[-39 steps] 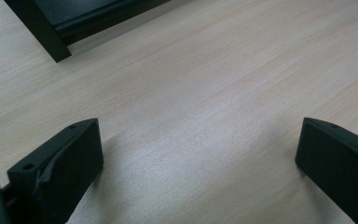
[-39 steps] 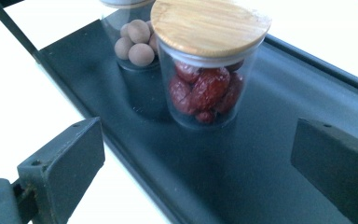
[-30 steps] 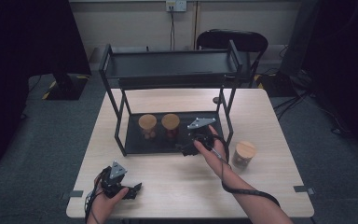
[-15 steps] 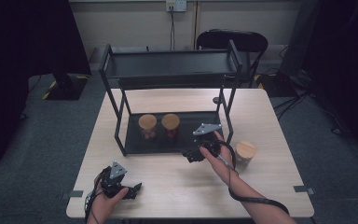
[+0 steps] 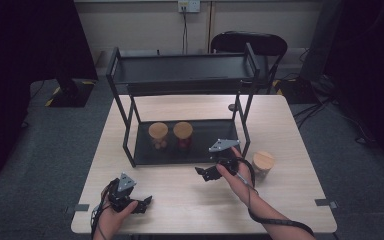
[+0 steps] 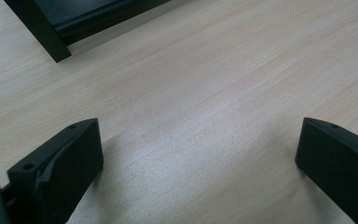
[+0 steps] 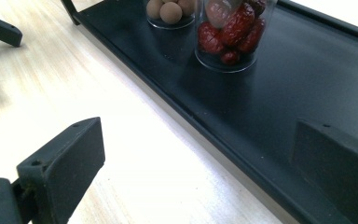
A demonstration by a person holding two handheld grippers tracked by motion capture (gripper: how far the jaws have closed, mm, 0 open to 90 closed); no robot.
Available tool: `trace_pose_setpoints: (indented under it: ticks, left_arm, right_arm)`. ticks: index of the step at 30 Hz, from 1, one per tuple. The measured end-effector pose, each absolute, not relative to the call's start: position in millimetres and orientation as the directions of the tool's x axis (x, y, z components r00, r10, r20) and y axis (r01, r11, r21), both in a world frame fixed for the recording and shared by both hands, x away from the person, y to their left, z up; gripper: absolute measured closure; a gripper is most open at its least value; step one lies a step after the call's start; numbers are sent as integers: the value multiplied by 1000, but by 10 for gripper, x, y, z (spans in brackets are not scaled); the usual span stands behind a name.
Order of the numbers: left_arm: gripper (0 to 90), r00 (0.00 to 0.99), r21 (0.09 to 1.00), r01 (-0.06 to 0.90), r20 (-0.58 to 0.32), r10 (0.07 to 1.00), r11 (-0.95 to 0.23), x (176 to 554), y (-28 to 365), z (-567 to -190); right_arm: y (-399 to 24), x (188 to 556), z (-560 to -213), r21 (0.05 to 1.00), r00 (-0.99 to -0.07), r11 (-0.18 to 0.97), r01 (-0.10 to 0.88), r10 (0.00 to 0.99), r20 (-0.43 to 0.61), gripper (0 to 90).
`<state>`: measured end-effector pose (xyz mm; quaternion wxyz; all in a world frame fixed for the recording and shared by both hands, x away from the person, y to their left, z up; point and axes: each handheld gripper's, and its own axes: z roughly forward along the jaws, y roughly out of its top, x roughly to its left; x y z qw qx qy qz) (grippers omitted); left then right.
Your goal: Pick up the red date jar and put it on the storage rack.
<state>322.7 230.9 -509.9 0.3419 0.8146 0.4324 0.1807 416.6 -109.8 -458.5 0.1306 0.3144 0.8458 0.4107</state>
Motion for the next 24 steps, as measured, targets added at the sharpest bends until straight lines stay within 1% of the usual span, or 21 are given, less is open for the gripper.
trace_pose_setpoints:
  ticks: [24]
  left_arm:
    - [4, 561, 713, 581, -1, 828, -392, 3227, 2309, -5099]
  right_arm:
    - [-1346, 3942, -4672, 774, -768, 471, 423, 640, 29, 25]
